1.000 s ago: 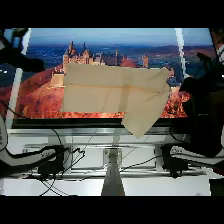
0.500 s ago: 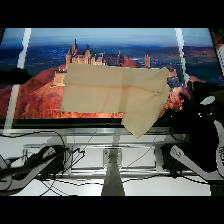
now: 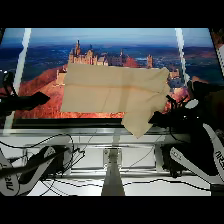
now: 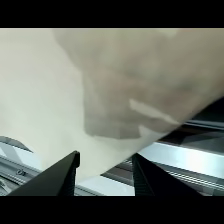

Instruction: Fold the clothes and pants, and hang the long-sleeved shirts on hangers.

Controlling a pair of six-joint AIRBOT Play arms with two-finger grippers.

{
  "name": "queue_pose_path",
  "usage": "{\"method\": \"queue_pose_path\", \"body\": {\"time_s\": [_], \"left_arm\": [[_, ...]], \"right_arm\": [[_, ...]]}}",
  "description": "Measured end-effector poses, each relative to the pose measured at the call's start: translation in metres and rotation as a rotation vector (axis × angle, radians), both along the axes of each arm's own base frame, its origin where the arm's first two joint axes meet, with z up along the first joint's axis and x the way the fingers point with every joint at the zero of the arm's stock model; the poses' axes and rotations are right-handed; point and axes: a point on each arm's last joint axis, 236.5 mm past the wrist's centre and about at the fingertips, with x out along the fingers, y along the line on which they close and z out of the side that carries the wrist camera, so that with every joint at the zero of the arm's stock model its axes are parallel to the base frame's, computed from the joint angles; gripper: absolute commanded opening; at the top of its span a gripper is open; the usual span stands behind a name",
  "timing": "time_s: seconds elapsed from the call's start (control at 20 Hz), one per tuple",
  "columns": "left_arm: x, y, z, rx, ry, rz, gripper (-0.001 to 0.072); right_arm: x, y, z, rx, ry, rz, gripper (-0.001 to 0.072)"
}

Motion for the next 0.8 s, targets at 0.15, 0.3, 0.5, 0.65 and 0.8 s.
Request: {"method": "queue_pose_path", "body": {"time_s": [0.15,0.3,0.5,0.65,0.8], "left_arm": [[-0.004,-0.002,-0.012,-0.02,0.028,0.011,0.0651],[-0.006,-0.002,-0.025,-0.042,0.065,0.015,0.0632],[-0.015,-0.011,-0.045,-0.106,0.149,0.003,0.0632],[-0.026,-0.021,-0.059,-0.167,0.228,-0.023,0.0555],[-0.034,-0.029,-0.072,-0.212,0.285,-0.05,0.0555]], "right_arm": [[-0.006,-0.003,-0.004,-0.039,0.016,0.026,0.0365],[-0.007,-0.005,-0.007,-0.059,0.019,0.027,0.0038],[0.016,0.012,0.0,0.012,-0.058,-0.029,0.0014],[0.037,0.026,0.018,0.089,-0.141,-0.035,0.0014],[0.055,0.032,0.037,0.125,-0.219,-0.028,0.0014]]}}
